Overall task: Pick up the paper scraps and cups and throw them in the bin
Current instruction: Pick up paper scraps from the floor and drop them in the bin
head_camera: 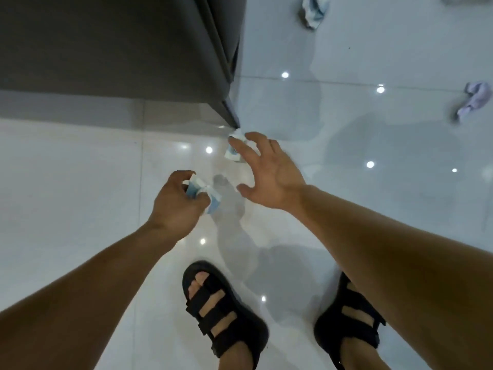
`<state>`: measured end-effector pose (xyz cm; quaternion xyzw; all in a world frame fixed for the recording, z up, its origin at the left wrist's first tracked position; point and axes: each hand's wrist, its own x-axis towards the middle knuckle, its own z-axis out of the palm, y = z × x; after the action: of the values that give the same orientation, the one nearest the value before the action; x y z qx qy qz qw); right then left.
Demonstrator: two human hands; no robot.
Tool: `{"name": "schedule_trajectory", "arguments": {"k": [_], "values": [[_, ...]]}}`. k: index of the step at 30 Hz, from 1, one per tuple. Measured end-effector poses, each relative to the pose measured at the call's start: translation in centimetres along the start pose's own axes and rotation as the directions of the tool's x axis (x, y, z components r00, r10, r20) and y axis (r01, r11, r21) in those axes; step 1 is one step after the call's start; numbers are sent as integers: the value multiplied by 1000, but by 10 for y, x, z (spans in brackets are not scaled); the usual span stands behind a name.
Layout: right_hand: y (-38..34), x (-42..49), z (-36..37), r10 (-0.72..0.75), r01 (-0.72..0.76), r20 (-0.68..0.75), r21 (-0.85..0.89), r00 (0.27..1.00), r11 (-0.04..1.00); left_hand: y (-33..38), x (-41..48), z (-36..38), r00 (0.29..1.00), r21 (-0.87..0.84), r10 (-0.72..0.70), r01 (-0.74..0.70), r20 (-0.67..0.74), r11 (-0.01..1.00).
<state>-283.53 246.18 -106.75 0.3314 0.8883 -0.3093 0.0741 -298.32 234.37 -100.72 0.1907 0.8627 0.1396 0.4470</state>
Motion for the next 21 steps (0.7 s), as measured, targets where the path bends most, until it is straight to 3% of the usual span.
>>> {"name": "schedule_trajectory", "arguments": {"k": [4,9,12,15,21], "values": [[-4,66,27,-10,34,88,-279,996,960,-36,19,-14,998,64,-33,37,-53,997],[-4,65,56,6,39,113,-388,994,921,-44,35,-8,1000,55,-1,1,-8,998],[1,27,55,29,35,178,-345,984,938,-29,31,0,999,58,39,-40,20,998],[4,-15,32,110,-73,167,-215,980,974,-8,11,7,995,109,69,-76,70,991],[-29,-85,-73,145,-132,140,-96,980,987,42,-68,-11,982,135,102,-124,161,983]]}}
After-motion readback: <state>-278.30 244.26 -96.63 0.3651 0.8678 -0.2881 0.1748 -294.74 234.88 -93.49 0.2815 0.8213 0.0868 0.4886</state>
